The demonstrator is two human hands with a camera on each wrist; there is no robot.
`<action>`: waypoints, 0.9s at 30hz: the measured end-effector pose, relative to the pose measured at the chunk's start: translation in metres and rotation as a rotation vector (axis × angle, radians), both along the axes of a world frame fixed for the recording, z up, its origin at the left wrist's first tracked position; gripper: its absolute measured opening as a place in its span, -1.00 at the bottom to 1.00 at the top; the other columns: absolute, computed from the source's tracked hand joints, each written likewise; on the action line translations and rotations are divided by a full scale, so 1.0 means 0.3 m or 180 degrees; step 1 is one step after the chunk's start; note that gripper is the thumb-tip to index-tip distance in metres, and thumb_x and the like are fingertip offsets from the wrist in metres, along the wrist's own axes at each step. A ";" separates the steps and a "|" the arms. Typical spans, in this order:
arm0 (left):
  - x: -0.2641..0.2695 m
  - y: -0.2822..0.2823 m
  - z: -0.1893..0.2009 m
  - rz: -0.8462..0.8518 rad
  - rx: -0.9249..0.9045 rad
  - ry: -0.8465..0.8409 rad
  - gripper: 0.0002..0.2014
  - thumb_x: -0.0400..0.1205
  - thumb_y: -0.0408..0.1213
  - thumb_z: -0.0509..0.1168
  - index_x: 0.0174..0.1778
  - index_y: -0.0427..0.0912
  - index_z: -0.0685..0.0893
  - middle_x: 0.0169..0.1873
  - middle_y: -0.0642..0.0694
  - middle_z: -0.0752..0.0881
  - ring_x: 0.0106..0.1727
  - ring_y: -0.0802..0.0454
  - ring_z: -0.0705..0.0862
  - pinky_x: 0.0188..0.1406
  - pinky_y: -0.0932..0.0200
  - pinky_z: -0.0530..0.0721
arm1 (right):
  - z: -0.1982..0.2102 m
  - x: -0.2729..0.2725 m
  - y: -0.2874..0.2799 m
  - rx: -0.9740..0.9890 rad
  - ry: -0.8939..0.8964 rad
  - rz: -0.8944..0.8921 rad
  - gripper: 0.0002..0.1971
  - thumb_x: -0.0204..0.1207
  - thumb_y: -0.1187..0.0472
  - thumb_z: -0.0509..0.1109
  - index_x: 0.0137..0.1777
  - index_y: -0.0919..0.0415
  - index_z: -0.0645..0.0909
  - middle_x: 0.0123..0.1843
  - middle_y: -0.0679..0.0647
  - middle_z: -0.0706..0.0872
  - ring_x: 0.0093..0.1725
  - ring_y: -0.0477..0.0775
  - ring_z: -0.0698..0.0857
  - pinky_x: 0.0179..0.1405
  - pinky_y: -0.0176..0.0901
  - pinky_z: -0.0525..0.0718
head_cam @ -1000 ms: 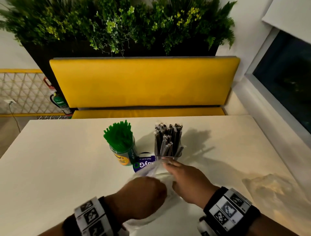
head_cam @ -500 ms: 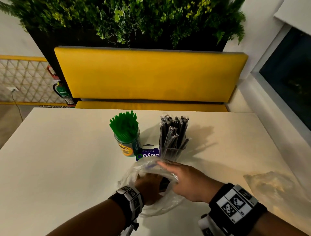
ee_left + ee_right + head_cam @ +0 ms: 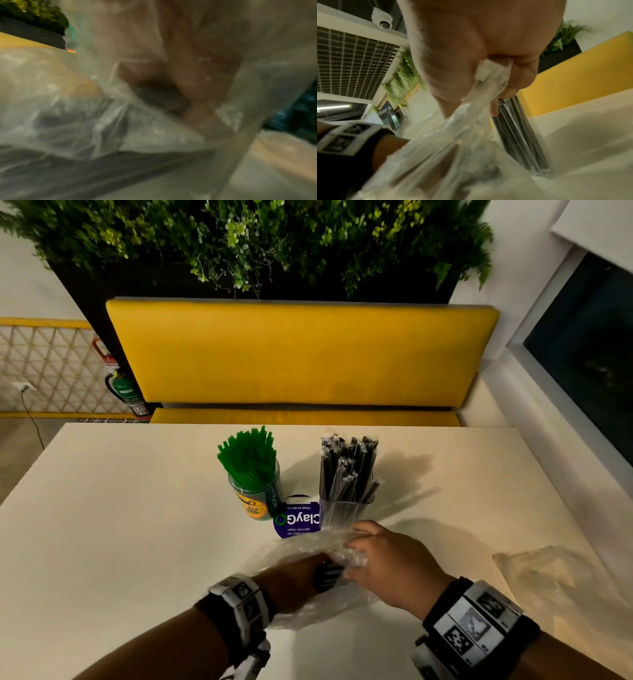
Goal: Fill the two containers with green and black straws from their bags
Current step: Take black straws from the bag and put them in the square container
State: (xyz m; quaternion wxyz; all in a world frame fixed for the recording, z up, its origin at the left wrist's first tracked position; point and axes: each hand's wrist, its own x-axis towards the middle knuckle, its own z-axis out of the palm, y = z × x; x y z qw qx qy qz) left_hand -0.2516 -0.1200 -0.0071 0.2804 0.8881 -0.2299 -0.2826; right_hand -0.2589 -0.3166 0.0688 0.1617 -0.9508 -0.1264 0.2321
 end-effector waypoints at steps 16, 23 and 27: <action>0.034 0.010 0.195 -0.0295 -0.0289 0.0149 -0.78 0.47 -0.29 0.33 -0.03 0.11 0.65 -0.18 0.37 0.73 -0.11 0.40 0.69 -0.06 0.39 0.63 | 0.051 0.086 -0.075 0.0682 0.0788 0.0423 -0.11 0.27 -0.04 0.69 0.59 -0.23 0.36 0.53 -0.31 0.45 0.46 -0.21 0.44 0.46 -0.25 0.40; 0.051 0.028 0.247 0.0007 -0.1015 0.0664 -0.64 0.52 -0.46 0.43 -0.12 0.21 0.68 -0.29 0.36 0.72 -0.19 0.43 0.66 -0.11 0.44 0.57 | -0.019 0.090 -0.101 0.0834 0.0484 -0.0011 -0.69 0.37 0.15 0.57 0.02 -0.26 0.66 0.01 -0.25 0.73 -0.01 -0.27 0.66 0.02 -0.30 0.61; 0.080 0.034 0.284 0.0696 -0.2047 0.1119 -0.83 0.53 -0.49 0.44 0.01 -0.28 0.67 -0.27 -0.03 0.76 -0.23 -0.04 0.65 -0.13 0.03 0.59 | -0.010 0.116 -0.119 0.0232 0.0512 0.0167 -0.88 0.52 0.08 0.43 0.03 -0.02 0.61 -0.01 -0.08 0.69 -0.05 -0.01 0.66 -0.16 -0.23 0.52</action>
